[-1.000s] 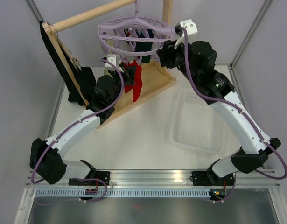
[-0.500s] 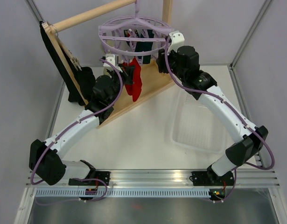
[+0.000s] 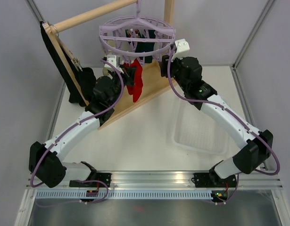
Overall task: Clip the socks to the hanger
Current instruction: Open the clamp at the hanger.
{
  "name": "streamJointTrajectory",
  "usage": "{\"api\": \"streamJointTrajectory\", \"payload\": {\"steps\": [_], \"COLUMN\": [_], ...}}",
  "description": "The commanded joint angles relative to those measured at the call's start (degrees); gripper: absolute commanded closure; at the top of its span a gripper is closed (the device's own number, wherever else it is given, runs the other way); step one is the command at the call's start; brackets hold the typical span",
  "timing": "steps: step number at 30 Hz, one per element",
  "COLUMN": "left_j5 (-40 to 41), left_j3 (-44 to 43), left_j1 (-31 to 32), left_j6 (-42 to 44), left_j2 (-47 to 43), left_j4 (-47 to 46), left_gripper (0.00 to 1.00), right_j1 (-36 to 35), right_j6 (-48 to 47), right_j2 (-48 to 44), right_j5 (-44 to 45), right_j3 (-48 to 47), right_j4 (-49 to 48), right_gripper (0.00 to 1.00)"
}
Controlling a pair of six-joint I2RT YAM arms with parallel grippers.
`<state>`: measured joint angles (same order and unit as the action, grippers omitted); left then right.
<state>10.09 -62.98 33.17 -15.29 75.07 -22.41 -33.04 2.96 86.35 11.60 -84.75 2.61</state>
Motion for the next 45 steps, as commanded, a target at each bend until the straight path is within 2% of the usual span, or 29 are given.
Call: {"api": "streamJointTrajectory", "payload": {"steps": [1, 16, 30, 45], "left_j5": [-1.1, -1.7, -1.8, -2.2], "left_j3": [0.3, 0.2, 0.3, -0.9], "left_j1": [-0.3, -0.2, -0.3, -0.6], "left_j6": [1.9, 2.5, 3.4, 5.3], "left_j2": [-1.7, -1.9, -2.2, -3.4], "left_j4": [-1.4, -1.1, -0.6, 1.8], "left_gripper": [0.98, 0.98, 0.98, 0.98], "right_j1": [-1.3, -9.9, -11.2, -11.1], "right_j6": [-0.8, -7.2, -7.5, -6.8], "right_j2": [-3.2, 1.4, 5.3, 13.1], "right_j5": [3.7, 20.3, 25.5, 25.6], "right_j3": [1.4, -0.5, -3.3, -19.1], "right_j4": [-7.9, -13.9, -17.2, -5.2], "right_gripper": [0.42, 0.41, 0.38, 0.36]}}
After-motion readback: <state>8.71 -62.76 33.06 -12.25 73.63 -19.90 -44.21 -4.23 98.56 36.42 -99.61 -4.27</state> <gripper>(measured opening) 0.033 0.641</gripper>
